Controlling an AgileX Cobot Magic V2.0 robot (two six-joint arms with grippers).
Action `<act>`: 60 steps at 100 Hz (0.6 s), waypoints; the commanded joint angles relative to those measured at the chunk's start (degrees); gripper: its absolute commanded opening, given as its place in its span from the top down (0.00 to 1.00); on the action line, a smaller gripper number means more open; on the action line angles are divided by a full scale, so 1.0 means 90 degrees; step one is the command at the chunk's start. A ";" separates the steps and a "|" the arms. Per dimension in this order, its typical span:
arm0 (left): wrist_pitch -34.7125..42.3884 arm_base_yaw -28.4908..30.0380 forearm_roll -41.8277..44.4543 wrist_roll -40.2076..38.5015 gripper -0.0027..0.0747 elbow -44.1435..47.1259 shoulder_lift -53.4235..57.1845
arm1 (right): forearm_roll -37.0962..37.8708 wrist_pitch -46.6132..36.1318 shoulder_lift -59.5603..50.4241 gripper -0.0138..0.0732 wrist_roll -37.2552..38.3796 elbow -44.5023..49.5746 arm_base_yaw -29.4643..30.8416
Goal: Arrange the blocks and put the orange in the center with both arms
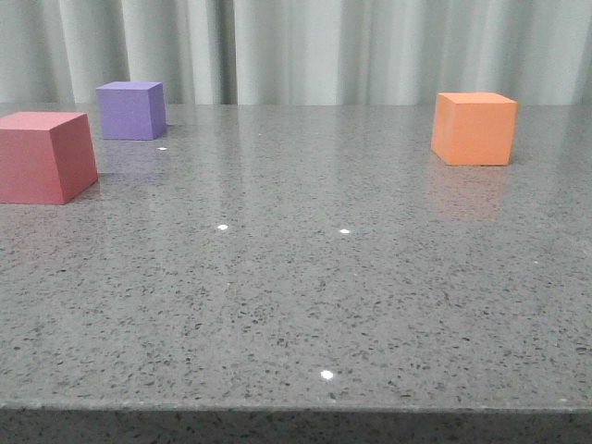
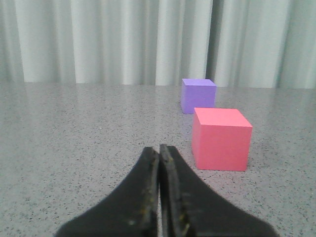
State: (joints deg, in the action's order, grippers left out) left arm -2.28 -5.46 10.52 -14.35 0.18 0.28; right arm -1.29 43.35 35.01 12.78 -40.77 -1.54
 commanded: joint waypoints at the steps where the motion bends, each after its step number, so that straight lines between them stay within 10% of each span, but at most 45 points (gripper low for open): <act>1: 0.0464 0.0027 -0.0012 -0.0029 0.99 0.0265 0.0190 | -0.0052 -0.0410 0.0265 0.91 -0.0050 -0.0251 0.0016; 18: 0.0464 0.0027 -0.0012 -0.0029 0.99 0.0265 0.0190 | -0.0052 -0.0232 0.0409 0.71 -0.0050 -0.0251 0.0016; 39: 0.0464 0.0027 -0.0012 -0.0029 0.99 0.0265 0.0190 | -0.0046 0.0087 0.0396 0.07 -0.0050 -0.0251 0.0016; 60: 0.0464 0.0027 -0.0012 -0.0029 0.99 0.0265 0.0190 | -0.0315 -0.0092 0.0402 0.11 -0.0174 -0.0270 0.0008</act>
State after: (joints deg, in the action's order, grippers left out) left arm -2.28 -5.46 10.52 -14.35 0.18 0.28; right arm -2.63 46.80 38.47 12.73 -41.00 -1.54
